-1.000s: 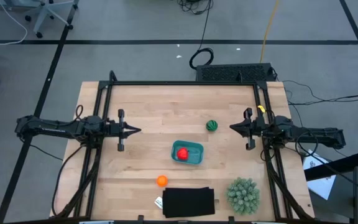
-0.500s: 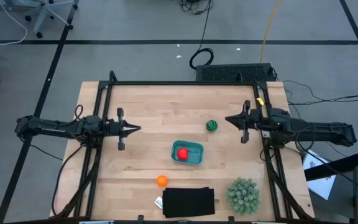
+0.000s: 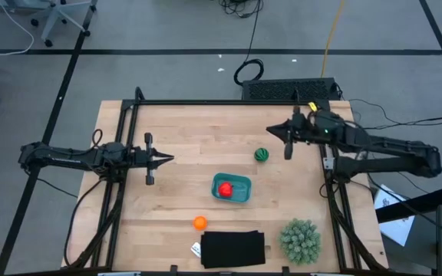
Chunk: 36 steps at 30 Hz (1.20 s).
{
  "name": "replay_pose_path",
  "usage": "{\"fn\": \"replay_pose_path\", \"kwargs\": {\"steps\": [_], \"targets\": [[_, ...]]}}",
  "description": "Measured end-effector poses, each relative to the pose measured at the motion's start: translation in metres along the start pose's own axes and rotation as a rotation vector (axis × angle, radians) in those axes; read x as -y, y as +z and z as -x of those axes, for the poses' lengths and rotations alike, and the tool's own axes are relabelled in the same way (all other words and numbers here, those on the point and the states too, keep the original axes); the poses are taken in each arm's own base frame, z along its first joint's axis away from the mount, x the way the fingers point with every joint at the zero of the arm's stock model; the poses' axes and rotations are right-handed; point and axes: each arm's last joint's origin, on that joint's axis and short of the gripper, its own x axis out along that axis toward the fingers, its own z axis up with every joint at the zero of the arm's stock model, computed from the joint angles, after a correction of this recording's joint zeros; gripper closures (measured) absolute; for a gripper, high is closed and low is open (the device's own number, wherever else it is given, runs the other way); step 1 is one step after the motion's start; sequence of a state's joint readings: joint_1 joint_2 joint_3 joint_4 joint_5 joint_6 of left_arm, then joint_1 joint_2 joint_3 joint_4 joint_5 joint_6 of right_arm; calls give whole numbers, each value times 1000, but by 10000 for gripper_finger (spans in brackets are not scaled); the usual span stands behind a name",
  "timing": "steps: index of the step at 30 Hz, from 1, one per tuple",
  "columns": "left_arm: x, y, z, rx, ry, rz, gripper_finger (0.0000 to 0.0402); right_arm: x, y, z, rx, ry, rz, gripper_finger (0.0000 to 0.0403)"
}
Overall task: Pick and placing Produce into tupperware
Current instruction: Put the green watermelon into the blue container
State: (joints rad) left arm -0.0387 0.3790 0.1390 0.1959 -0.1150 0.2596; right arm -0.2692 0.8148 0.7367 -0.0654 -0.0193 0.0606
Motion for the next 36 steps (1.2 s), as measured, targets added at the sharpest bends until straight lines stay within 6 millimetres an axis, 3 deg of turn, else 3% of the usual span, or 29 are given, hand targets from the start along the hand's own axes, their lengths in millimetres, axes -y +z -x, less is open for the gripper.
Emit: {"fn": "replay_pose_path", "kwargs": {"steps": [9, 25, 36], "targets": [[0, 0, 0, 0, 0, 0, 376, 16, 22, -30, -88, -26, -34, 403], [0, 0, 0, 0, 0, 1, 376, 33, 58, -59, -484, -130, -203, 403], [0, 0, 0, 0, 0, 1, 376, 36, 48, -75, -792, -190, -303, 403]]}}
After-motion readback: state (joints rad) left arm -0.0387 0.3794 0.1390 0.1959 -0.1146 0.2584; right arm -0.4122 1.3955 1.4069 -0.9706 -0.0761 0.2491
